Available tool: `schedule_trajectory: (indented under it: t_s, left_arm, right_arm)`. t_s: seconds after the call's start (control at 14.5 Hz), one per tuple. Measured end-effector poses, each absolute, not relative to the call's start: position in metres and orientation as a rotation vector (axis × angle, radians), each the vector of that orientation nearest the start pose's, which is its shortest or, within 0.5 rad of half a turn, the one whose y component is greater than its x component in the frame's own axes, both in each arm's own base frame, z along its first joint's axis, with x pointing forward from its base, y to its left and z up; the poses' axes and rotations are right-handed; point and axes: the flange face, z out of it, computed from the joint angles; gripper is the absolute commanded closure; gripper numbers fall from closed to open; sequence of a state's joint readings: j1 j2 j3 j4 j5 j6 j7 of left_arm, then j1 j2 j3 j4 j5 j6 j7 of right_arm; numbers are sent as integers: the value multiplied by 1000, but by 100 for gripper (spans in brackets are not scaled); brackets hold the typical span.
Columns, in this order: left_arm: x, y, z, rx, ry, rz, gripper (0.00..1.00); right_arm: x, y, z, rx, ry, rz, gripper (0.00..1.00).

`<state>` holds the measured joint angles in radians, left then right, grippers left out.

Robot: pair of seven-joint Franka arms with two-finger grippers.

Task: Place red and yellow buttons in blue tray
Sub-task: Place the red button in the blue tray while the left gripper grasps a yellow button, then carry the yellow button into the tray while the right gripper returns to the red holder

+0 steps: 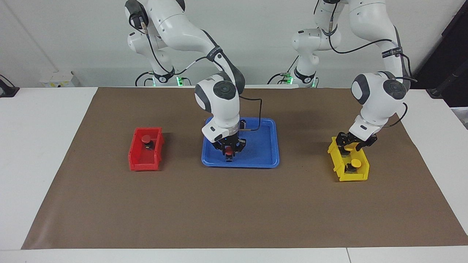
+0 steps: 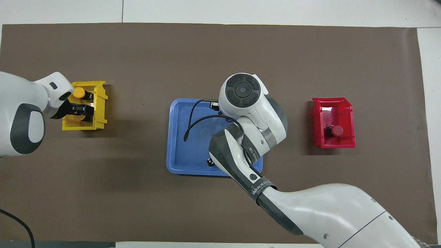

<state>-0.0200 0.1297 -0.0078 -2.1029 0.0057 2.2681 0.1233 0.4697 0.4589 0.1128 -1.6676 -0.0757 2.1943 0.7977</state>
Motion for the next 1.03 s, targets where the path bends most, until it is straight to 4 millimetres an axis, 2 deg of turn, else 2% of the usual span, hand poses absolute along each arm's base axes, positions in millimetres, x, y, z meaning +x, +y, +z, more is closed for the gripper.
schedule_trajectory:
  t_s: [0.07, 0.14, 0.28, 0.34, 0.41, 0.48, 0.55, 0.62, 0.76, 0.83, 0.89, 0.96, 1.03]
  left_arm:
    - [567, -15, 360, -3127, 241, -51, 71]
    - [566, -15, 358, -3127, 240, -45, 98]
    - [565, -14, 357, -3127, 237, -42, 99]
    - [566, -13, 358, -3127, 233, -48, 99]
    - [569, -11, 362, -3127, 229, -61, 99]
    - [574, -10, 372, -3126, 225, -75, 99]
    - [581, -9, 388, -3126, 223, -76, 99]
    - [590, -9, 414, -3126, 222, -64, 99]
    - [602, -11, 479, -3127, 227, -34, 99]
    - [604, -17, 503, -3127, 239, -26, 98]
    - [603, -35, 513, -3128, 245, -20, 99]
    - [600, -68, 508, -3132, 222, -12, 99]
    - [594, -112, 497, -3137, 192, -10, 99]
  right_arm:
    - [571, 367, 348, -3093, 286, -97, 69]
    - [569, 369, 347, -3092, 291, -96, 68]
    - [567, 372, 347, -3090, 307, -95, 66]
    - [566, 373, 346, -3089, 308, -96, 61]
    - [565, 373, 346, -3086, 309, -100, 40]
    - [564, 373, 346, -3084, 309, -104, 35]
    - [565, 373, 346, -3082, 310, -108, 30]
    - [566, 372, 346, -3078, 313, -116, 28]
    - [574, 368, 358, -3066, 331, -146, 16]
    - [581, 361, 370, -3065, 351, -161, 15]
    - [592, 346, 388, -3071, 377, -177, 15]
    - [605, 320, 411, -3082, 378, -195, 16]
    - [616, 284, 435, -3097, 358, -202, 16]
